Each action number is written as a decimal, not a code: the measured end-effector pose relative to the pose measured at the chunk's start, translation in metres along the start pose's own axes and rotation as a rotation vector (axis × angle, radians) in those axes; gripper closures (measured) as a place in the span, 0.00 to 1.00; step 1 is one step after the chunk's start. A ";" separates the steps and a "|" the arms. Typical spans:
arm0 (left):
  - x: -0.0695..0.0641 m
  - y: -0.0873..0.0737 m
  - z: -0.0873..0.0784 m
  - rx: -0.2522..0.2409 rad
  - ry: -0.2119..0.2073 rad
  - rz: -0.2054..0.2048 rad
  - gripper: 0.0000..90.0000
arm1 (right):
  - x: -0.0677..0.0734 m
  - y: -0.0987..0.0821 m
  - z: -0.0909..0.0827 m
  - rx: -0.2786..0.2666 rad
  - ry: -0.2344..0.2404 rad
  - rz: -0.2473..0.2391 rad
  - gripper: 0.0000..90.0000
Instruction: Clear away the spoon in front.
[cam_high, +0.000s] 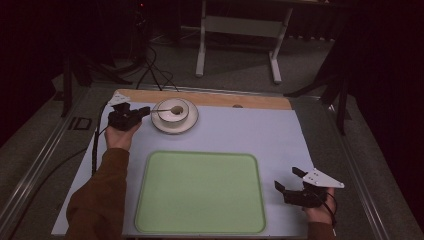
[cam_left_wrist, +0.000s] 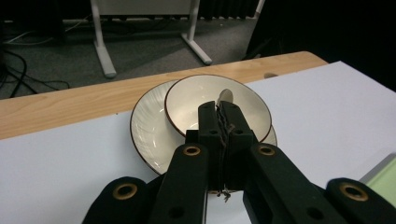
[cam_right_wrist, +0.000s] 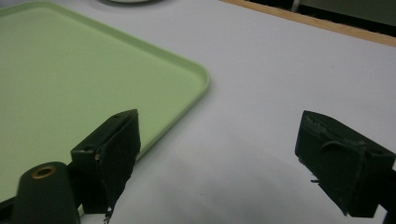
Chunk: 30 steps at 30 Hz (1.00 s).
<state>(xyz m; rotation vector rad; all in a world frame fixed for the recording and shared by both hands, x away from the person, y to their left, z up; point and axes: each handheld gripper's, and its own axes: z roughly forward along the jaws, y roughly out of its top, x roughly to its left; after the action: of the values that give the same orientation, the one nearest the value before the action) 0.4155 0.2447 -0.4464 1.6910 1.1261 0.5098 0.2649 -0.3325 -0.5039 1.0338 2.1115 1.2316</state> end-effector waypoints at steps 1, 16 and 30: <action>0.000 0.000 -0.001 -0.002 0.000 0.003 0.99 | 0.000 0.000 0.000 0.000 0.000 0.000 0.15; -0.012 0.007 -0.020 -0.013 -0.008 0.050 0.99 | 0.000 0.000 -0.001 -0.002 -0.002 0.001 0.15; -0.024 0.004 -0.043 -0.003 -0.024 0.089 0.99 | 0.000 0.000 -0.001 -0.003 -0.003 0.000 0.15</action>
<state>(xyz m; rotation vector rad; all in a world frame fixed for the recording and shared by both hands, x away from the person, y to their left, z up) 0.3728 0.2452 -0.4210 1.7467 1.0357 0.5453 0.2644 -0.3329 -0.5035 1.0339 2.1067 1.2321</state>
